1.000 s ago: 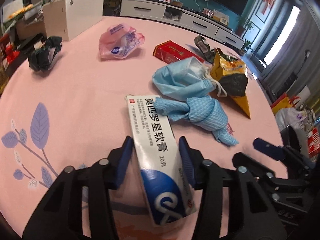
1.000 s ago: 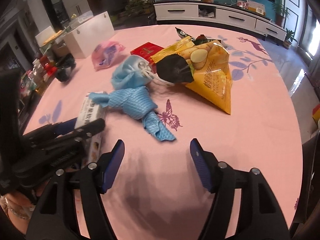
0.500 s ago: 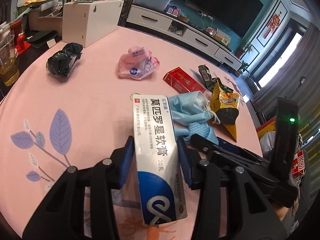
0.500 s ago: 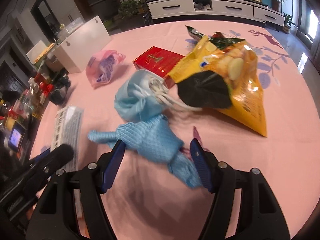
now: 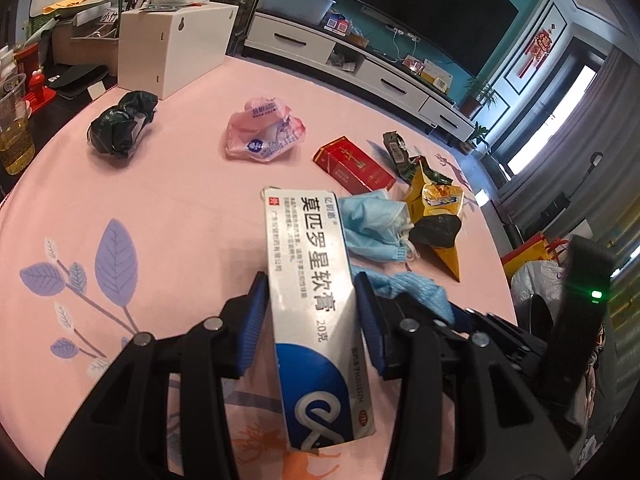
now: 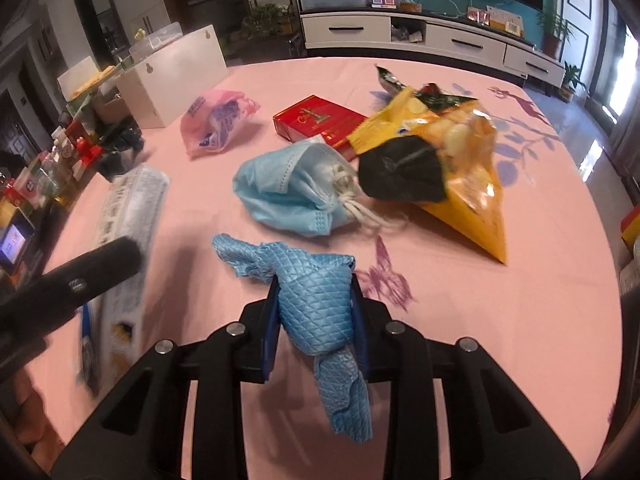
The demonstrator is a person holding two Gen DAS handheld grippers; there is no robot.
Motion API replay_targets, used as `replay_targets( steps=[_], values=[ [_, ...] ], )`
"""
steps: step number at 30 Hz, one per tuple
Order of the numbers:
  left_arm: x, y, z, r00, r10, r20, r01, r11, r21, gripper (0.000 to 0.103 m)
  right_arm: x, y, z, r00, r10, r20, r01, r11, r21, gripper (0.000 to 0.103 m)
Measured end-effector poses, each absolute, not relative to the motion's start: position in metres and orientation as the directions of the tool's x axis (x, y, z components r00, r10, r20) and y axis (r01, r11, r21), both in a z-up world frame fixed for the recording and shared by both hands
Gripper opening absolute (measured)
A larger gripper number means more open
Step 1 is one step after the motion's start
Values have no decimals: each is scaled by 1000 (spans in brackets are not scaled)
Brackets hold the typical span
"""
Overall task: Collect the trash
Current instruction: 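Lift the medicine box and blue cloth and carry both over the bin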
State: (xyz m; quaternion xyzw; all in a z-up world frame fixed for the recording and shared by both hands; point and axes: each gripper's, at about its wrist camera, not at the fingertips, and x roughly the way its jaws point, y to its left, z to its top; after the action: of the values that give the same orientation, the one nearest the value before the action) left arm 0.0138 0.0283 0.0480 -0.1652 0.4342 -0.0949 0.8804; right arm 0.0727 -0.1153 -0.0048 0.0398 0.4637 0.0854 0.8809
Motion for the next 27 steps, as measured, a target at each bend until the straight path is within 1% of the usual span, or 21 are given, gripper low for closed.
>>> replay_targets(
  steps=[3,6,8,10,14,18,22,27],
  values=[
    [12,26,48,605,-309,-734,27,929,-369,45,54,-125,11,575,200,-793,-118,980,161,32],
    [11,23,48,612,-295,-734,30,936,-350,45,39,-134,21,608,178,-774,-103,984,145,31],
    [10,21,48,615,-288,-734,31,939,-343,45,33,-146,26,636,170,-753,-76,984,158,32],
    [9,20,48,617,-284,-734,32,941,-337,45,31,-156,30,640,162,-751,-47,984,172,32],
    [6,16,49,626,-269,-732,41,949,-314,45,24,-174,43,664,172,-728,-30,979,203,32],
    [0,4,57,626,-297,-721,89,946,-312,45,11,-189,58,689,152,-709,-18,981,194,32],
    [-10,-12,77,659,-306,-687,132,946,-295,45,-2,-211,74,721,105,-685,20,985,172,32],
    [-20,-52,96,650,-384,-656,230,922,-311,45,-19,-251,93,767,41,-640,96,979,177,32]
  ],
)
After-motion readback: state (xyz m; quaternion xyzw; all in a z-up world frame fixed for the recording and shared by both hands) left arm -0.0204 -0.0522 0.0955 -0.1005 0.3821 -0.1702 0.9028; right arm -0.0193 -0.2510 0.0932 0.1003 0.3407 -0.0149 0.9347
